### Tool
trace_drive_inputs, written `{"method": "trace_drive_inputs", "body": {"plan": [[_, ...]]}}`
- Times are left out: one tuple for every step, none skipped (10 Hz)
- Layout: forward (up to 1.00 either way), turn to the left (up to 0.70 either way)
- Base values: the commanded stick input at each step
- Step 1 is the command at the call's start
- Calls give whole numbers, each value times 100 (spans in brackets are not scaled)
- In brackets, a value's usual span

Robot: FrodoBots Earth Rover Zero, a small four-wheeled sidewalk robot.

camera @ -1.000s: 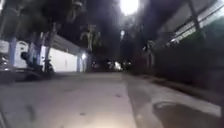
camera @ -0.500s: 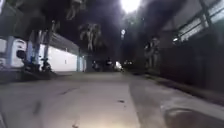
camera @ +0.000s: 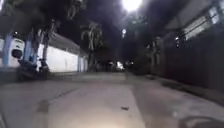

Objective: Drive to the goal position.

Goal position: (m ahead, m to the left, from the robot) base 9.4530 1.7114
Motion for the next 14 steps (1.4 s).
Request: {"method": "trace_drive_inputs", "body": {"plan": [[70, -35], [70, -35], [70, -35], [70, -35], [70, -35], [70, -35], [70, -35], [70, -34], [70, -2], [70, 0], [70, 0], [70, 0], [70, 0], [70, 0]]}}
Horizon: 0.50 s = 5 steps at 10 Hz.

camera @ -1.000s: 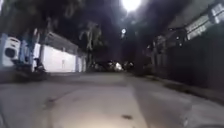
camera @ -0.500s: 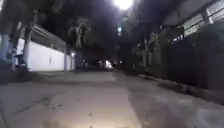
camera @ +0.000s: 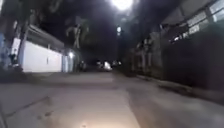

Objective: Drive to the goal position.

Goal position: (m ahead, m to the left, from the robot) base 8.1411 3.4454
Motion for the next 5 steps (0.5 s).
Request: {"method": "trace_drive_inputs", "body": {"plan": [[70, 0], [70, 0], [70, 0], [70, 0], [70, 0]]}}
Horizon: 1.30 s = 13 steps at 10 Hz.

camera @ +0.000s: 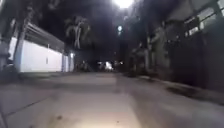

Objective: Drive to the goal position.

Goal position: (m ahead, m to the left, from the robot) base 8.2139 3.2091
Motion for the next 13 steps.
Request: {"method": "trace_drive_inputs", "body": {"plan": [[70, 0], [70, 0], [70, 0], [70, 0], [70, 0], [70, 0], [70, 0], [70, 0], [70, 0], [70, -3], [70, -14], [70, -25], [70, -35]]}}
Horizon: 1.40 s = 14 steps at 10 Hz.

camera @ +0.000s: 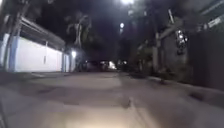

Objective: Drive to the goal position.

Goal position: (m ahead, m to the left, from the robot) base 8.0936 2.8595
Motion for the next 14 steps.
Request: {"method": "trace_drive_inputs", "body": {"plan": [[70, -35], [70, -35], [70, -35], [70, -35], [70, -35], [70, -33], [70, -13], [70, 0], [70, 0], [70, 0], [70, 0], [70, 0], [70, 0], [70, 0]]}}
